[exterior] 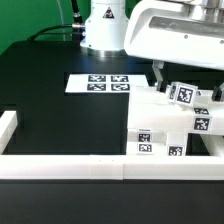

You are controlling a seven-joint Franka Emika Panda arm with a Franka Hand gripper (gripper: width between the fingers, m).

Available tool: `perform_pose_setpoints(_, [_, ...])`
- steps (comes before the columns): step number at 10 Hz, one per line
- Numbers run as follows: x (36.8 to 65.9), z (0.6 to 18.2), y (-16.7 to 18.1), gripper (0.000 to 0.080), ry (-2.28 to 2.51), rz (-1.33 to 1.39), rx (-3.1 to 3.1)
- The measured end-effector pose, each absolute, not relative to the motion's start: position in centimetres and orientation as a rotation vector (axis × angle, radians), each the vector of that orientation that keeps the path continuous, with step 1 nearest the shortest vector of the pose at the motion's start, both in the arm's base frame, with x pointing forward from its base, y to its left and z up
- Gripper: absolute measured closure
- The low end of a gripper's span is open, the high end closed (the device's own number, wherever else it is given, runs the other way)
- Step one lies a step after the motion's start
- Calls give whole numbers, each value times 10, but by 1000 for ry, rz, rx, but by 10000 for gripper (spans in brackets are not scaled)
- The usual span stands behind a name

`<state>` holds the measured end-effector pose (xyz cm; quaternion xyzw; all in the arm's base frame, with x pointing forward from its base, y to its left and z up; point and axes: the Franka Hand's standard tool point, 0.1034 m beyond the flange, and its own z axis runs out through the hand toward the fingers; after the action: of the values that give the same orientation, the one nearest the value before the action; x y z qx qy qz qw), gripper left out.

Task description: Assemble chair

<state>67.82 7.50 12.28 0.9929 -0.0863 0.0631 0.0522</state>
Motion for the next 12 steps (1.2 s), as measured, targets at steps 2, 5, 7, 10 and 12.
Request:
perform_pose_setpoints(2, [675,122,70,150,-269,195,3020])
perform_pose_setpoints(5, [675,120,66,150,-279,195,3018])
perform_pose_setpoints(7, [675,119,66,150,-279,194,3018])
perform_pose_setpoints(10, [675,118,66,398,-278,192,3017])
perform_pose_setpoints(12, [675,118,66,515,-278,192,3017])
